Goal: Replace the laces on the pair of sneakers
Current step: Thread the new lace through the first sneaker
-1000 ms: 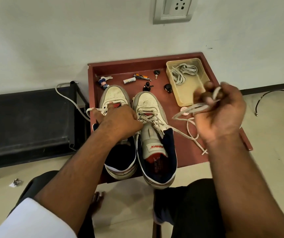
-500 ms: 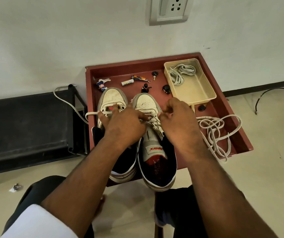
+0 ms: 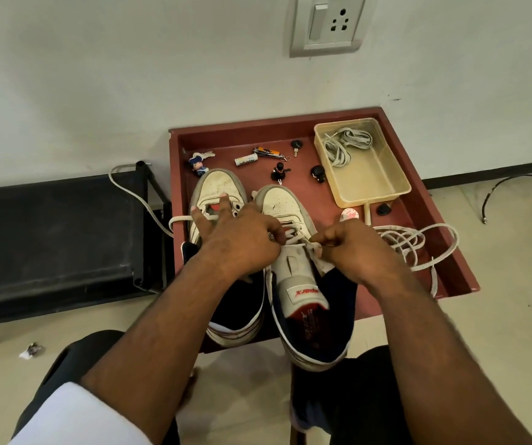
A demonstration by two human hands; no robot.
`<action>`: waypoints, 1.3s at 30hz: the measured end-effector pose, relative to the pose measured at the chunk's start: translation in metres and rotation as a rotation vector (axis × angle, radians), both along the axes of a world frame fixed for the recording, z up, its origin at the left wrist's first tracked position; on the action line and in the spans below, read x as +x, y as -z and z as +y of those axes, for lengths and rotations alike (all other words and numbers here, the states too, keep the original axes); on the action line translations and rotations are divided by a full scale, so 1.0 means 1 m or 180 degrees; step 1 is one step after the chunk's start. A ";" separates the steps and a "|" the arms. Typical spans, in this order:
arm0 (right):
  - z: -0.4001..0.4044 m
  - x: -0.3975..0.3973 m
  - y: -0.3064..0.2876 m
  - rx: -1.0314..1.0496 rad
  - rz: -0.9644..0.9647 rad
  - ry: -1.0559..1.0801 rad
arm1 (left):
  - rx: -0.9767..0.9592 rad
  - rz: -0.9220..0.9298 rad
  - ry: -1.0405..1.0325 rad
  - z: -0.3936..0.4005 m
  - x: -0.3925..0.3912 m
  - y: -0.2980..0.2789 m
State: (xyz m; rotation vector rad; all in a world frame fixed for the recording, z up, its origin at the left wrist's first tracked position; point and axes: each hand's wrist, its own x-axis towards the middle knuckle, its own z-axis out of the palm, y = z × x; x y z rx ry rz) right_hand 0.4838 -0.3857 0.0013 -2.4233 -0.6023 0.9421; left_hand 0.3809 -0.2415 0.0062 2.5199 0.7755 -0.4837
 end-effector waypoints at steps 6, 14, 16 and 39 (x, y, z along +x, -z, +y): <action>0.005 -0.005 0.000 -0.0049 -0.0227 -0.0371 | 0.0178 -0.0010 0.0672 -0.003 0.005 0.000; 0.007 -0.008 0.003 -0.0151 -0.0077 -0.0371 | 0.0410 -0.0024 0.0469 -0.011 0.018 0.002; 0.004 -0.006 0.002 -0.0104 0.0086 -0.0287 | 0.0316 -0.0127 0.0128 -0.003 0.014 0.000; 0.007 -0.008 -0.001 -0.0062 0.0009 -0.0583 | 0.1309 -0.0001 -0.0179 0.006 0.007 -0.020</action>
